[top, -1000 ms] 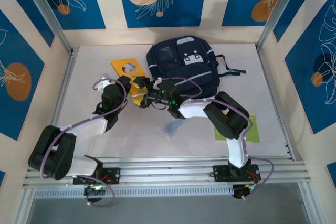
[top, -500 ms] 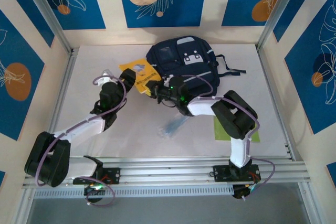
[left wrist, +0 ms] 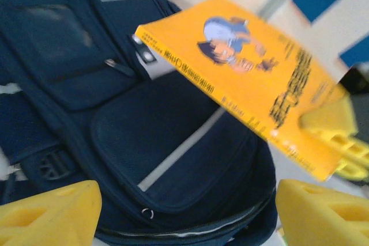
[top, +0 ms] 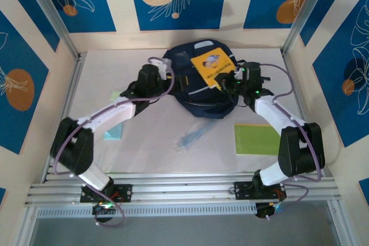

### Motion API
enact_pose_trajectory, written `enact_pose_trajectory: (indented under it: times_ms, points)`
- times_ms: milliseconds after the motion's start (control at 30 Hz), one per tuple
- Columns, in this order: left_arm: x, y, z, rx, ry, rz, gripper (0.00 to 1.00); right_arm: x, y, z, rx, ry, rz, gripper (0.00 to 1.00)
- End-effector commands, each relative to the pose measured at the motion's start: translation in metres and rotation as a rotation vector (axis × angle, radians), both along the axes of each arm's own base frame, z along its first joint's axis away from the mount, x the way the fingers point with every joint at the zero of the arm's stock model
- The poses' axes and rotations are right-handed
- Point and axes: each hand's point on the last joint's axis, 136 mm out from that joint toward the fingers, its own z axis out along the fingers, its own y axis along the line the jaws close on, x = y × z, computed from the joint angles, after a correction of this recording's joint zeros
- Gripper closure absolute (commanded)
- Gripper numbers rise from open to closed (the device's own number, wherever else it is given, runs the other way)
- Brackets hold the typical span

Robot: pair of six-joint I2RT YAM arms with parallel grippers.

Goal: Pack the student bag
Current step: Open the student bag at the top-center of the table.

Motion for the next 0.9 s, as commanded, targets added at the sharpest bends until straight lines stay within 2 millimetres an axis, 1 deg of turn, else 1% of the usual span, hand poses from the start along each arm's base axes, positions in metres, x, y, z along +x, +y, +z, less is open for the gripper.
enact_pose_trajectory:
  times_ms: [0,100,200,267,333,467,533,633,700,800,867]
  points:
    - [-0.009,-0.03,-0.033,0.193,0.027,-0.203,0.22,-0.022,-0.028,0.01,-0.104,-0.011,0.074,1.0]
    - [-0.001,-0.057,-0.052,0.294,0.042,-0.294,0.21,-0.029,-0.066,0.007,-0.107,0.004,0.005,1.0]
    - [0.007,-0.081,-0.07,0.401,0.022,-0.355,0.2,-0.037,-0.097,0.007,-0.097,0.008,-0.065,1.0]
    - [0.013,-0.094,-0.084,0.464,0.009,-0.379,0.19,-0.041,-0.11,0.006,-0.091,0.001,-0.105,1.0]
    - [0.02,-0.103,-0.099,0.516,0.012,-0.399,0.18,-0.044,-0.119,0.005,-0.085,-0.008,-0.138,1.0]
    - [0.03,-0.114,-0.124,0.596,0.03,-0.443,0.15,-0.048,-0.127,0.005,-0.054,-0.023,-0.164,1.0]
    - [0.035,-0.113,-0.137,0.648,0.048,-0.457,0.13,-0.049,-0.129,0.006,-0.046,-0.026,-0.169,1.0]
    - [0.043,-0.102,-0.161,0.772,0.093,-0.451,0.1,-0.051,-0.132,0.009,-0.044,-0.035,-0.174,1.0]
    - [0.043,-0.094,-0.18,0.844,0.124,-0.466,0.08,-0.051,-0.134,0.011,-0.047,-0.041,-0.182,1.0]
    - [0.043,-0.076,-0.21,0.959,0.184,-0.459,0.03,-0.052,-0.136,0.013,-0.05,-0.048,-0.192,1.0]
    - [0.037,-0.066,-0.23,1.001,0.242,-0.469,0.04,-0.051,-0.136,0.014,-0.048,-0.051,-0.195,1.0]
